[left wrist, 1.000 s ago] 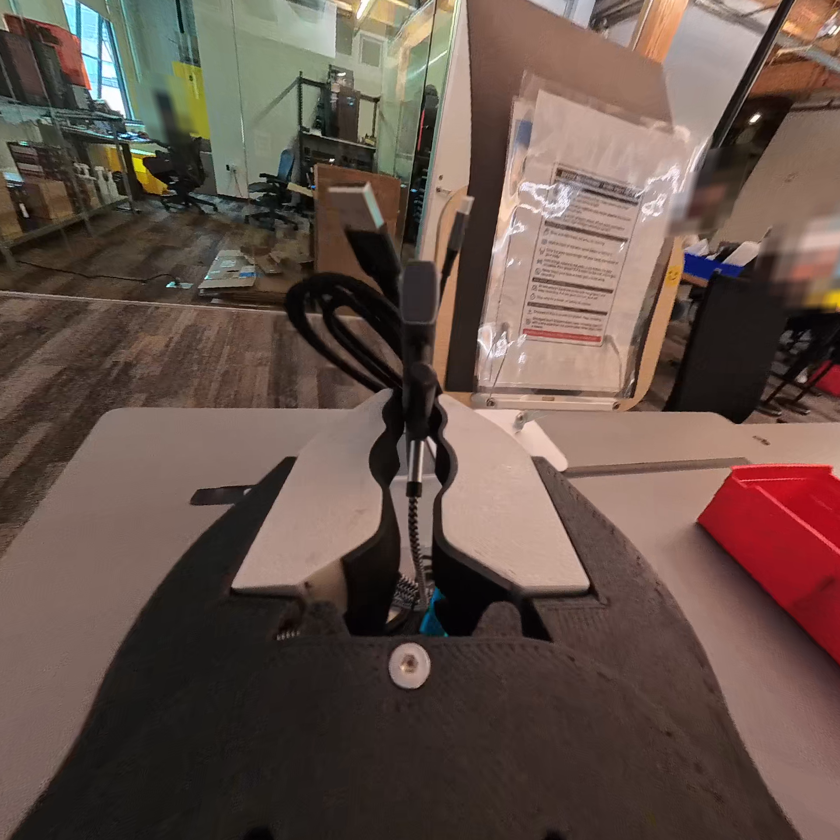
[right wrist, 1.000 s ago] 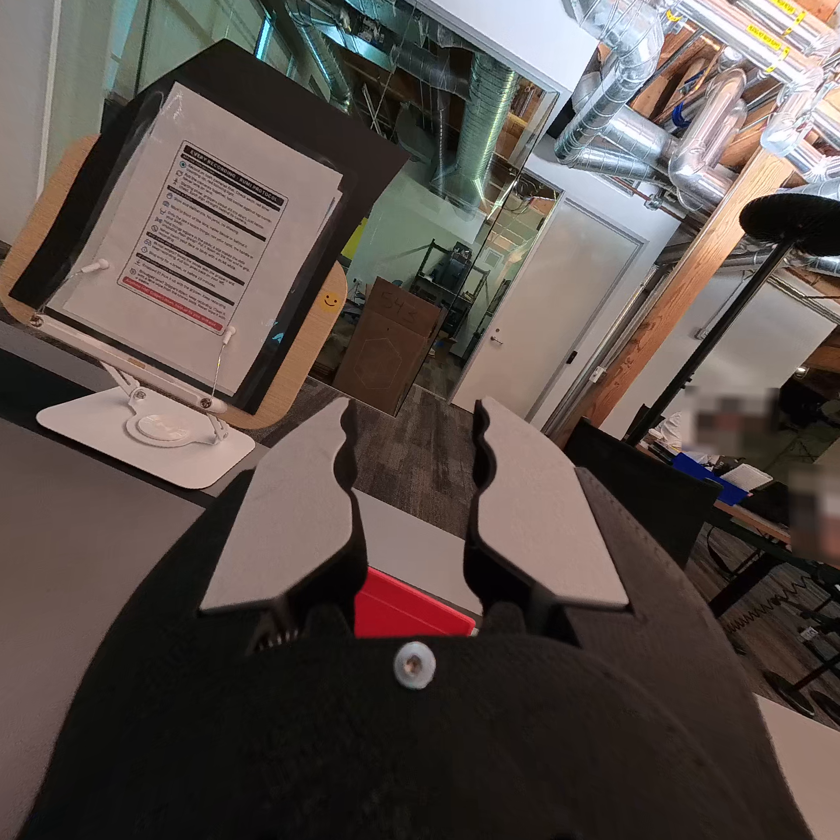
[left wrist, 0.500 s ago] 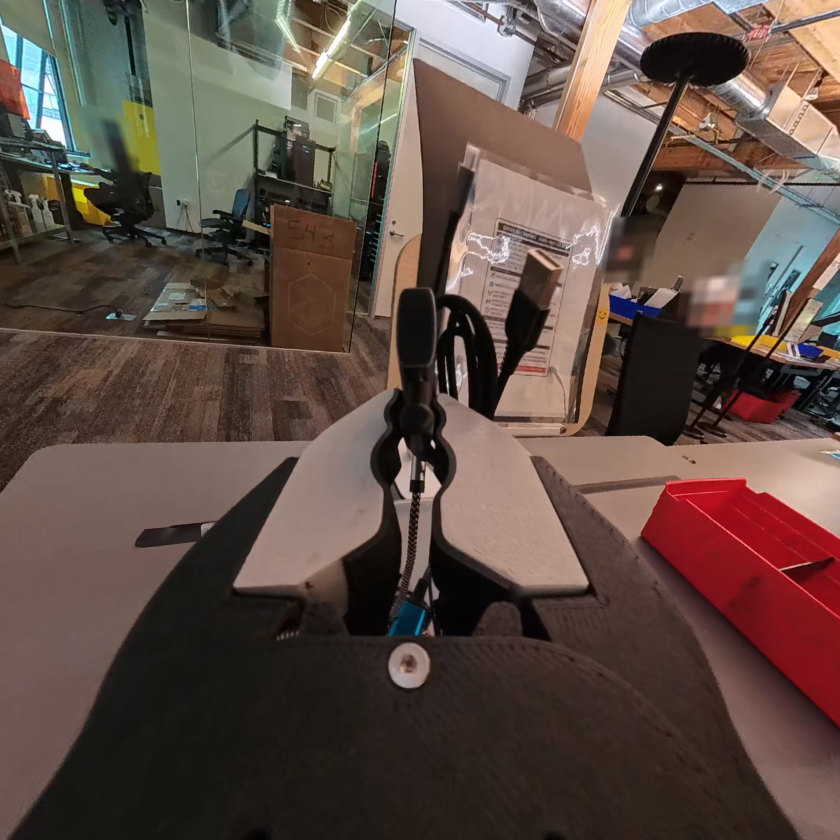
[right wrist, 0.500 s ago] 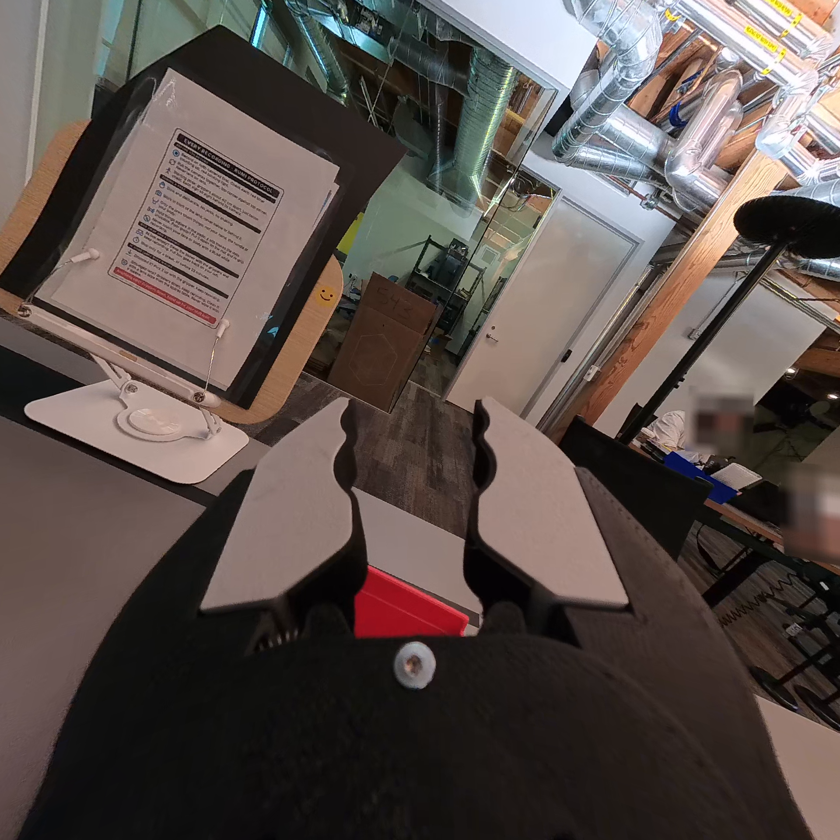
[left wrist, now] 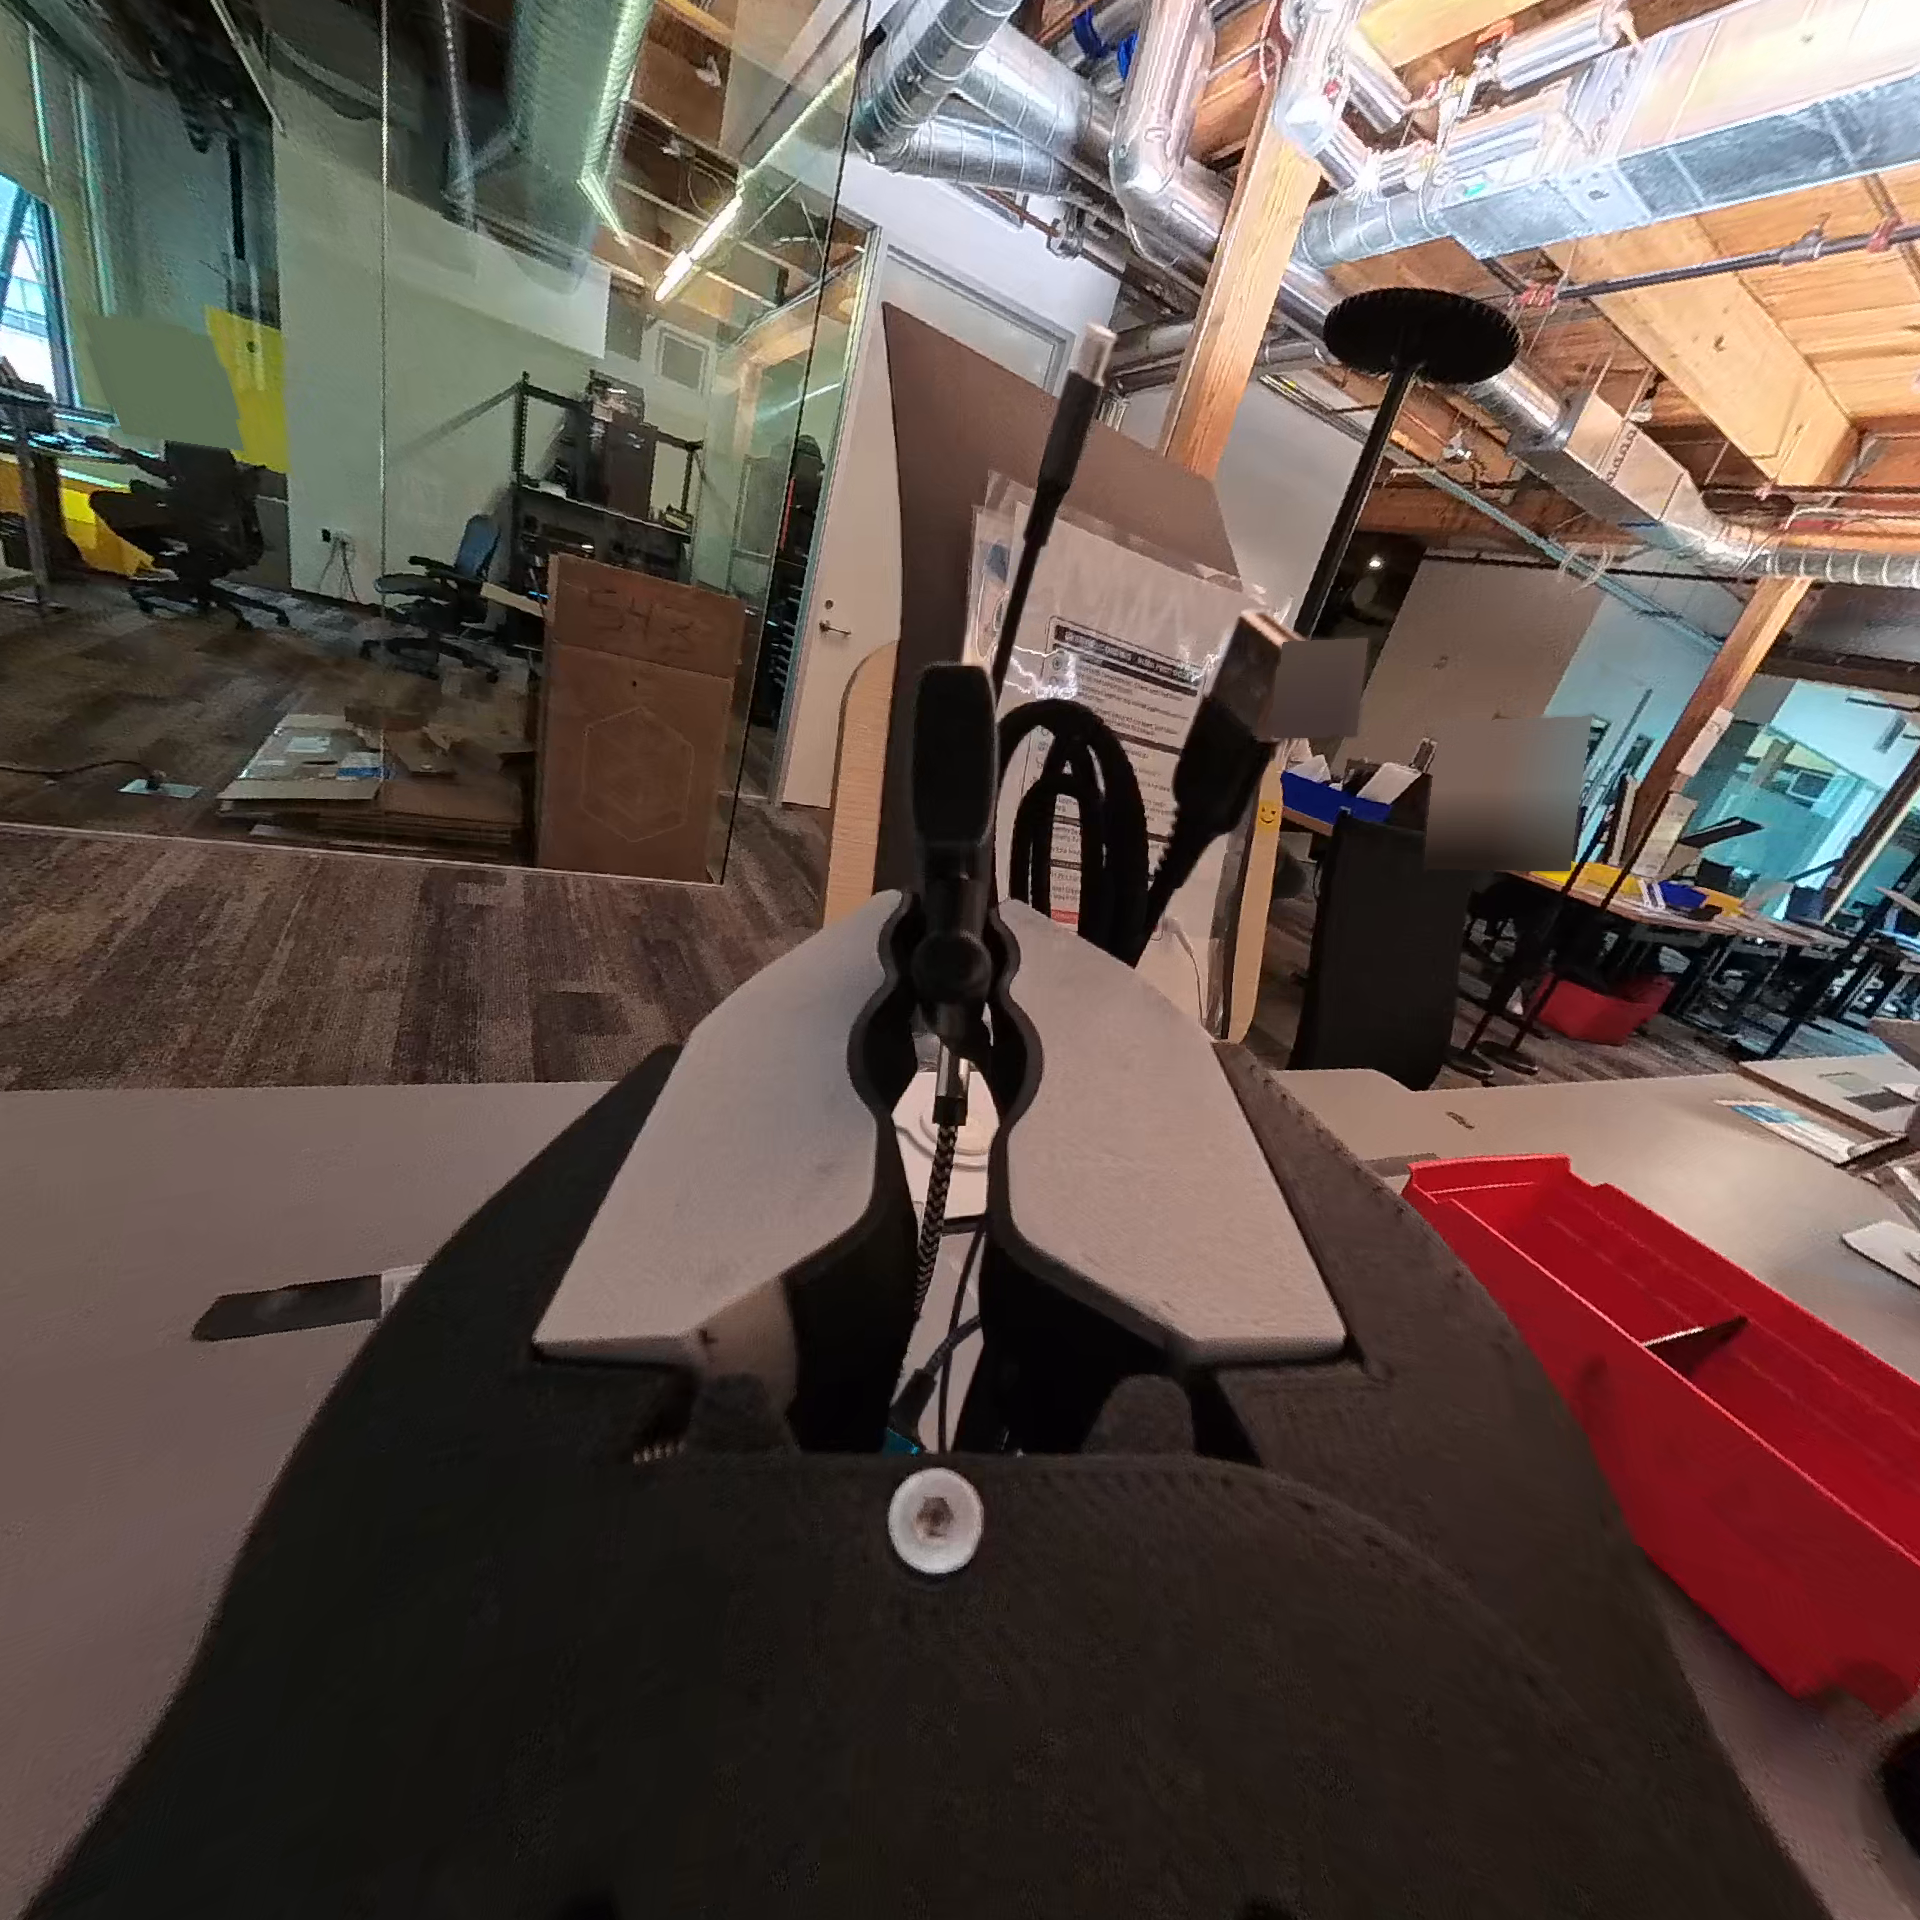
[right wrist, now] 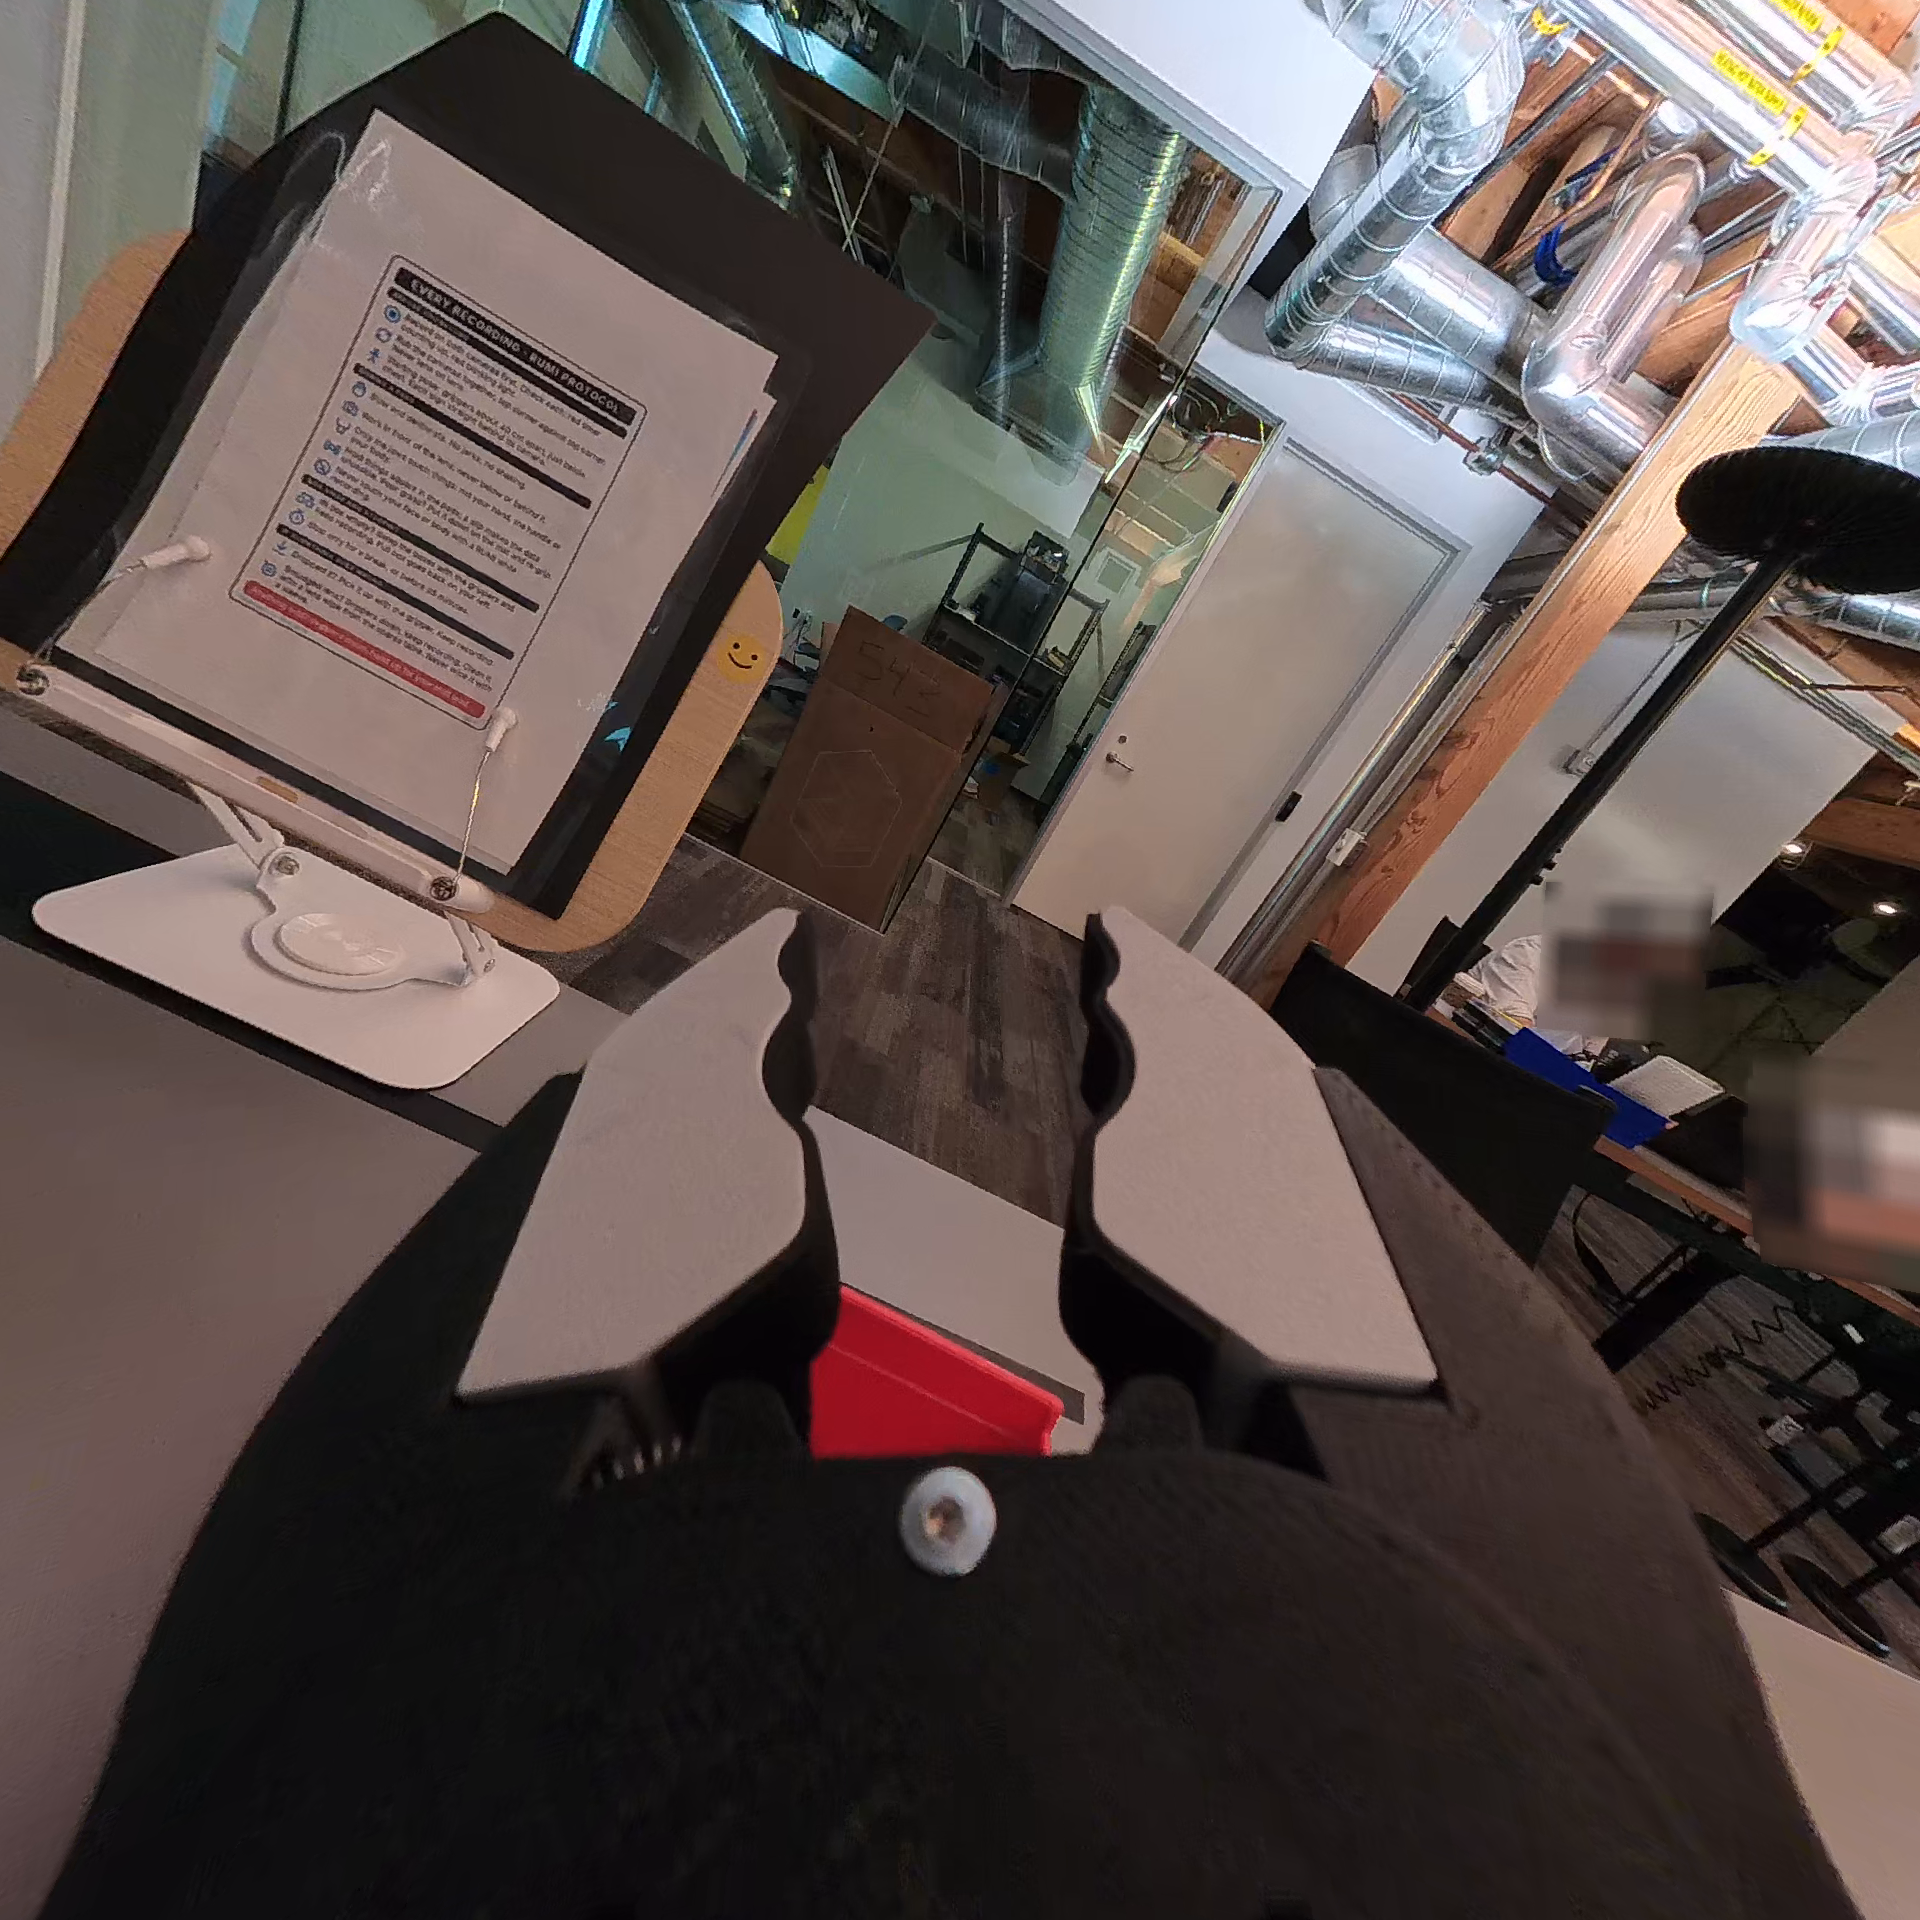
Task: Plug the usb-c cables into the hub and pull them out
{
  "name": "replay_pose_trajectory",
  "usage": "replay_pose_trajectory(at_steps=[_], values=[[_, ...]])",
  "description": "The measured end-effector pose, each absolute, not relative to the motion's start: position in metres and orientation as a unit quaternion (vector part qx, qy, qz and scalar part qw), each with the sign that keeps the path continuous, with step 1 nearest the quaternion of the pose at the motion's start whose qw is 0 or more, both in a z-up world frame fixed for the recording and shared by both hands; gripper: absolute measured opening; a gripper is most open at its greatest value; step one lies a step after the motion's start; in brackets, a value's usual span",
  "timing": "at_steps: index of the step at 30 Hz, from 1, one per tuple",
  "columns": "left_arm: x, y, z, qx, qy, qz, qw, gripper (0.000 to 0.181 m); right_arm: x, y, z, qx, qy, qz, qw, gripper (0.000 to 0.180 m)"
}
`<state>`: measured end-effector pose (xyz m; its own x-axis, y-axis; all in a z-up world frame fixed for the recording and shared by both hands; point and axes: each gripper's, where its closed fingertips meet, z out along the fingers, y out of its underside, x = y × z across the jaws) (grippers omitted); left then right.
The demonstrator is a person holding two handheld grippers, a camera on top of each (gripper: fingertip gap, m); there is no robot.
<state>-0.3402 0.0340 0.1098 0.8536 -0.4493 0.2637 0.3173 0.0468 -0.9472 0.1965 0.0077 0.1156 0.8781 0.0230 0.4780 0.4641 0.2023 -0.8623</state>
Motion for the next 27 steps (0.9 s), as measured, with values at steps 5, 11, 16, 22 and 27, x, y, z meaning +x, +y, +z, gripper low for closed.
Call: replay_pose_trajectory(at_steps=[5, 11, 16, 22, 27], values=[[-0.343, 0.034, 0.108, -0.634, 0.048, -0.284, 0.717, 0.009, 0.195, 0.009, 0.114, -0.616, -0.203, -0.156, 0.745, 0.049], [-0.345, 0.034, 0.107, -0.640, 0.053, -0.272, 0.717, 0.009, 0.208, 0.005, 0.108, -0.633, -0.206, -0.197, 0.719, 0.047], [-0.346, 0.034, 0.104, -0.644, 0.052, -0.278, 0.711, 0.009, 0.270, 0.007, 0.027, -0.787, -0.215, -0.135, 0.563, 0.044], [-0.352, 0.035, 0.101, -0.648, 0.045, -0.274, 0.709, 0.009, 0.322, -0.009, -0.061, -0.881, -0.190, -0.074, 0.428, 0.053], [-0.354, 0.034, 0.101, -0.649, 0.043, -0.276, 0.708, 0.009, 0.313, -0.005, -0.096, -0.917, -0.140, 0.033, 0.372, 0.051]])
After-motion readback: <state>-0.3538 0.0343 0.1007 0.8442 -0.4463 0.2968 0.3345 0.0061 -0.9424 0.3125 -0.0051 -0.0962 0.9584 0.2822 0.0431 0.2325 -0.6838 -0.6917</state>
